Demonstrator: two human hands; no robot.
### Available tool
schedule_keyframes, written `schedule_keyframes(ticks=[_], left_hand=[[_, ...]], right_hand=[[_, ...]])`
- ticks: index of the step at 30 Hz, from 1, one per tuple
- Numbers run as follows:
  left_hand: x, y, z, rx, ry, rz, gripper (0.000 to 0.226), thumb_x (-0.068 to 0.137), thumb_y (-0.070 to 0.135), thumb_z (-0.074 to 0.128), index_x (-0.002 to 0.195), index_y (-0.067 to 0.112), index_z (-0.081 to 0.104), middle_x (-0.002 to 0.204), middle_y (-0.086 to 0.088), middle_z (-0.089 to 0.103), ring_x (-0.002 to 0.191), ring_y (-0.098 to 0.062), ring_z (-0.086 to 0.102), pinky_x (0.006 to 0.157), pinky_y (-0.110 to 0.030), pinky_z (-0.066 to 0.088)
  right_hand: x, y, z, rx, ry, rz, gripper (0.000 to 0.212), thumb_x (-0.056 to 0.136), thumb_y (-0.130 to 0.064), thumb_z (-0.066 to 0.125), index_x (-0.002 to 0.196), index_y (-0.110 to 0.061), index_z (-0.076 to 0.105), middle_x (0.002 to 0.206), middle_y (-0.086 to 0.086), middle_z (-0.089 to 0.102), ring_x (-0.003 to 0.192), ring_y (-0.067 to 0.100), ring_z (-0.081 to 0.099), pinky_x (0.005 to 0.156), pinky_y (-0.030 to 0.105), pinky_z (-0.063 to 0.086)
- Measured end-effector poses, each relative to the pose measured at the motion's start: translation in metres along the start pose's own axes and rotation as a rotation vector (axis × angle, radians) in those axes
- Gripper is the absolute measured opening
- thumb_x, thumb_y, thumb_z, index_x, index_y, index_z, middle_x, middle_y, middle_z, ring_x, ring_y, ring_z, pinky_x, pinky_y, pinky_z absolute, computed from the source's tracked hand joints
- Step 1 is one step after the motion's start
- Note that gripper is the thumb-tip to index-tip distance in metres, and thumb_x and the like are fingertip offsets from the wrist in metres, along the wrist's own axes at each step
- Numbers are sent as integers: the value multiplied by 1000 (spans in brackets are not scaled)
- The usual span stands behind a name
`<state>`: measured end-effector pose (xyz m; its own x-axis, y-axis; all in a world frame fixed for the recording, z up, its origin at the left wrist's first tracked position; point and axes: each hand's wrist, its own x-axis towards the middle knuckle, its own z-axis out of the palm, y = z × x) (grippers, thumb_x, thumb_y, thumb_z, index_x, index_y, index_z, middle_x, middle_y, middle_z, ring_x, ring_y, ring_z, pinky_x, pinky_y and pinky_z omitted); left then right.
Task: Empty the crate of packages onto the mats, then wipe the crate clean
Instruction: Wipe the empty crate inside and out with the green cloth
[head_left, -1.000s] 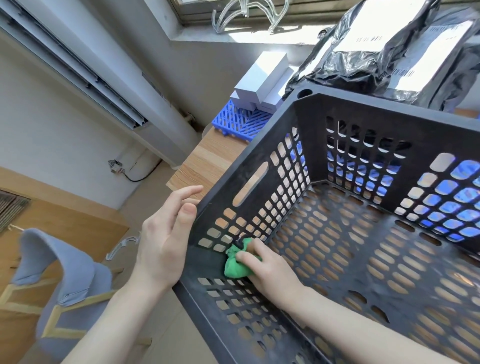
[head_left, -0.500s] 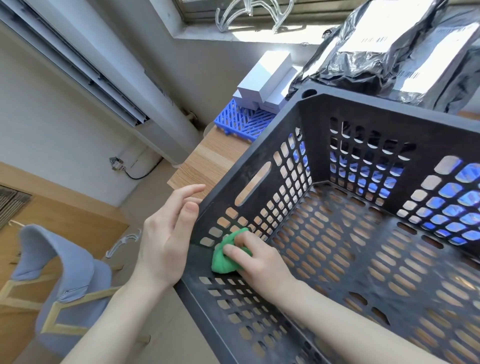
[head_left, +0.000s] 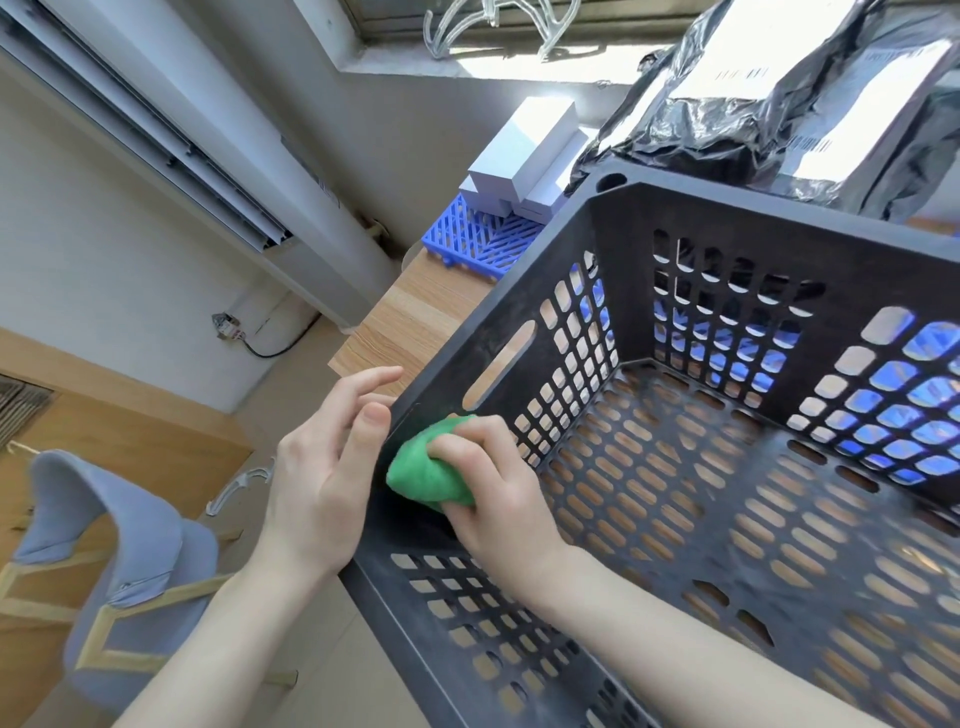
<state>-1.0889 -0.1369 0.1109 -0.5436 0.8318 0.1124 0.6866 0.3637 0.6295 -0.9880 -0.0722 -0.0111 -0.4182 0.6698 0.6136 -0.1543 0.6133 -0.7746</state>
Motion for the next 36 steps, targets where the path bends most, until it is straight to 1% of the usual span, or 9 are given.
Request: schedule_keyframes(ticks=[4, 7, 10, 13, 16, 21, 26, 32, 36], left_hand=[[0, -1, 0, -11, 2, -6, 54, 91, 64, 28, 125, 36, 58, 107, 10, 70, 104, -11, 64, 89, -42, 50], [1, -2, 0, -6, -2, -7, 54, 91, 64, 28, 126, 37, 57, 110, 11, 69, 105, -11, 64, 88, -45, 51], [0, -1, 0, -2, 1, -14, 54, 90, 65, 27, 125, 38, 57, 111, 13, 69, 105, -10, 63, 89, -43, 51], [-1, 0, 0, 0, 2, -21, 54, 89, 66, 27, 125, 39, 57, 111, 14, 69, 106, -7, 62, 90, -40, 51], [0, 0, 0, 0, 4, -25, 54, 89, 66, 27, 124, 39, 58, 111, 15, 68, 105, -7, 62, 89, -38, 51], [0, 1, 0, -11, 8, -16, 54, 89, 64, 28, 125, 36, 58, 108, 13, 69, 103, -8, 63, 88, -37, 50], [0, 3, 1, -44, 7, -5, 49, 91, 58, 30, 122, 34, 60, 108, 18, 69, 108, -4, 62, 89, -24, 47], [-1, 3, -1, -9, 7, -29, 54, 89, 65, 28, 124, 37, 59, 110, 17, 68, 105, -5, 62, 89, -35, 49], [-2, 4, 0, 7, 1, -46, 49, 87, 65, 32, 123, 42, 57, 105, 16, 69, 99, -6, 64, 87, -39, 52]], right_hand=[[2, 2, 7, -82, 19, -43, 36, 81, -7, 61, 113, -17, 47, 106, 3, 42, 89, 24, 53, 62, 32, 52], [-29, 38, 2, -204, -144, -30, 40, 80, -7, 64, 114, -16, 46, 105, 5, 45, 88, 25, 54, 60, 31, 53], [-59, 75, -11, -337, -402, 126, 46, 78, -6, 68, 116, -18, 45, 105, 5, 48, 88, 28, 55, 58, 35, 52], [-63, 92, -20, -395, -487, 182, 43, 75, -1, 66, 109, -17, 44, 102, 3, 44, 86, 28, 54, 56, 34, 48], [-47, 77, -19, -319, -381, 143, 46, 71, 5, 67, 108, -14, 48, 101, 5, 47, 81, 26, 54, 58, 31, 48], [0, 19, -25, -58, -43, 66, 32, 78, -7, 45, 109, -14, 46, 107, 1, 41, 90, 20, 48, 69, 30, 47], [50, -17, -24, -6, 158, -63, 33, 80, -5, 56, 110, -15, 48, 106, 2, 43, 92, 22, 53, 73, 30, 49], [-4, 46, -24, -249, -48, -42, 41, 77, -4, 65, 111, -16, 47, 106, 5, 45, 87, 27, 53, 60, 32, 50], [-46, 88, -31, -357, -332, 233, 49, 72, -2, 72, 110, -19, 47, 108, 3, 47, 91, 29, 57, 61, 37, 53]])
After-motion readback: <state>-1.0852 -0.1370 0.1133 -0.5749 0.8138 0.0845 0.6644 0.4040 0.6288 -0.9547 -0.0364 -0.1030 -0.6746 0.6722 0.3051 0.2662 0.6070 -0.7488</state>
